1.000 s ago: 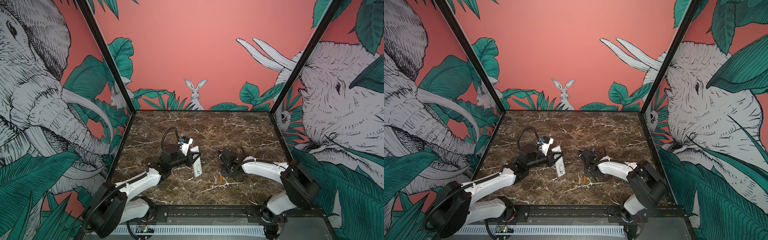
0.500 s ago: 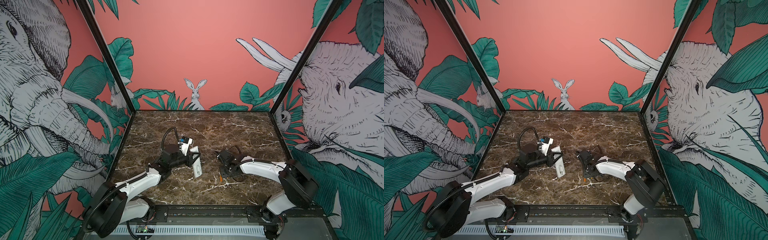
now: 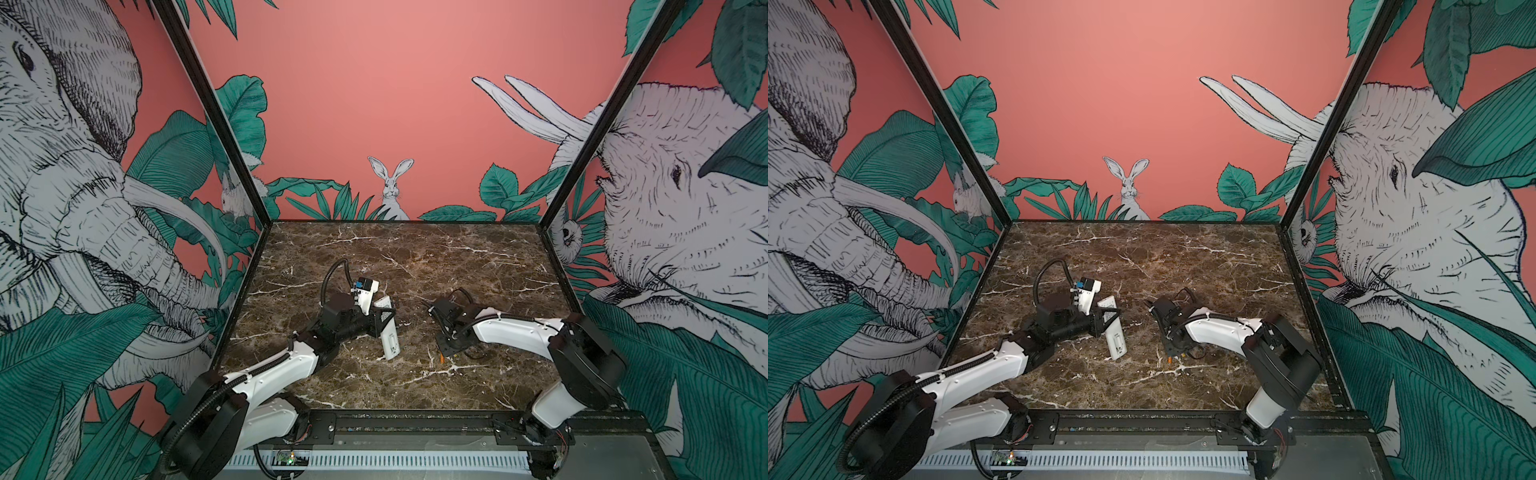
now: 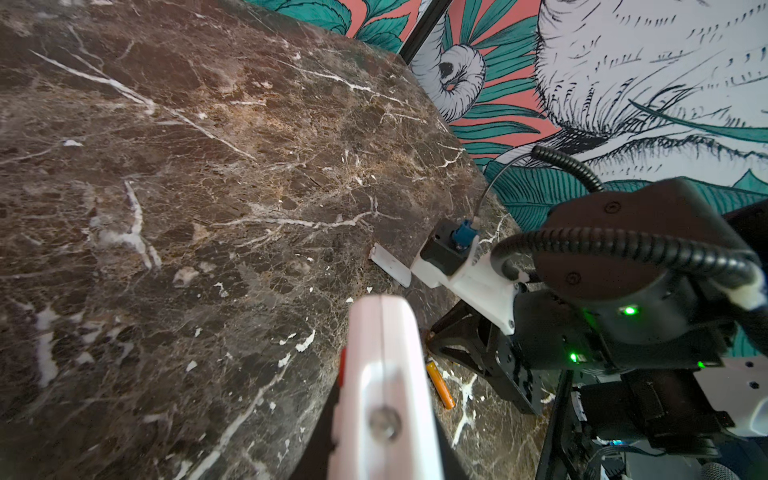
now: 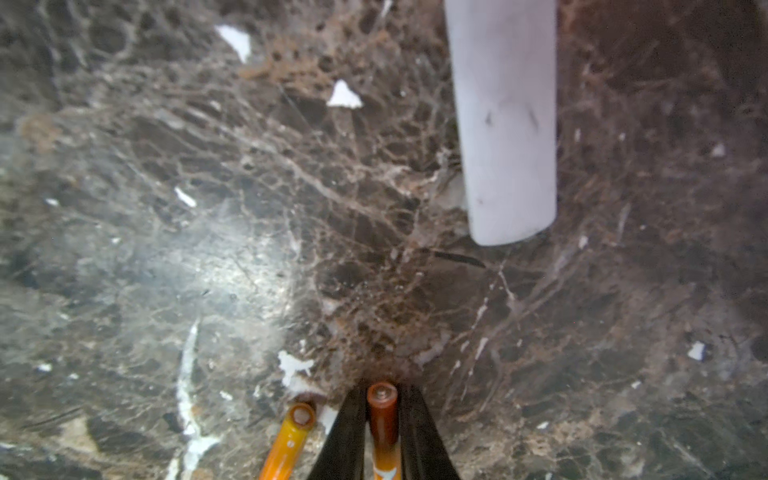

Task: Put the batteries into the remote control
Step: 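Close the right gripper on the end of the orange battery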

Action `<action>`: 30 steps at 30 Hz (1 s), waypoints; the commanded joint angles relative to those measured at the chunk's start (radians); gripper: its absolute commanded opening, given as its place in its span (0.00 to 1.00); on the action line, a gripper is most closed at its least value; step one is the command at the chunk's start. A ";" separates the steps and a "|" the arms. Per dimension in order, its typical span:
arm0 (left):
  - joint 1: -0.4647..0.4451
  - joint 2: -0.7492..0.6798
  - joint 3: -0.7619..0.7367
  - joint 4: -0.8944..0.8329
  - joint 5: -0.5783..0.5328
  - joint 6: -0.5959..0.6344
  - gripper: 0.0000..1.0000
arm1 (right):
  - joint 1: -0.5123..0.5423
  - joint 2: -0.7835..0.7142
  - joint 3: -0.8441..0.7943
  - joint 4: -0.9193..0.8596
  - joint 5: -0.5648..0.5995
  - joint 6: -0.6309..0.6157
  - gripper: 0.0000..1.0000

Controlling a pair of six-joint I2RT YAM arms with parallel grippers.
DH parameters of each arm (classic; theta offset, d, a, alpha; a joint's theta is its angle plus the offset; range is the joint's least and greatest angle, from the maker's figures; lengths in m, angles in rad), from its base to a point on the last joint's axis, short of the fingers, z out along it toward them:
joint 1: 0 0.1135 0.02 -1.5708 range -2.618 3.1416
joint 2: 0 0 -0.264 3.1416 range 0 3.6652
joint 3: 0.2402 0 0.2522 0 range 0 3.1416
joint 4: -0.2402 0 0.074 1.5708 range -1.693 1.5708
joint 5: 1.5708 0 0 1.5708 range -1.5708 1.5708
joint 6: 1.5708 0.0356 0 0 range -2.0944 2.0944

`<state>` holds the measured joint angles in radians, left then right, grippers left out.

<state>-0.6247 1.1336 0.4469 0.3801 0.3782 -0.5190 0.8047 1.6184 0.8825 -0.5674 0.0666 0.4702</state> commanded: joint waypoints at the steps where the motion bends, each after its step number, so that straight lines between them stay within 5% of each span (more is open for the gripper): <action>1: 0.005 -0.041 -0.002 -0.027 -0.024 0.021 0.00 | 0.011 0.052 -0.013 -0.038 -0.079 -0.014 0.21; 30: 0.005 -0.064 -0.030 -0.009 0.004 0.054 0.00 | -0.031 0.129 0.090 -0.218 -0.111 -0.128 0.17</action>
<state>-0.6247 1.1030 0.4294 0.3470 0.3729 -0.4740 0.7807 1.7069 0.9943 -0.7021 -0.0269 0.3653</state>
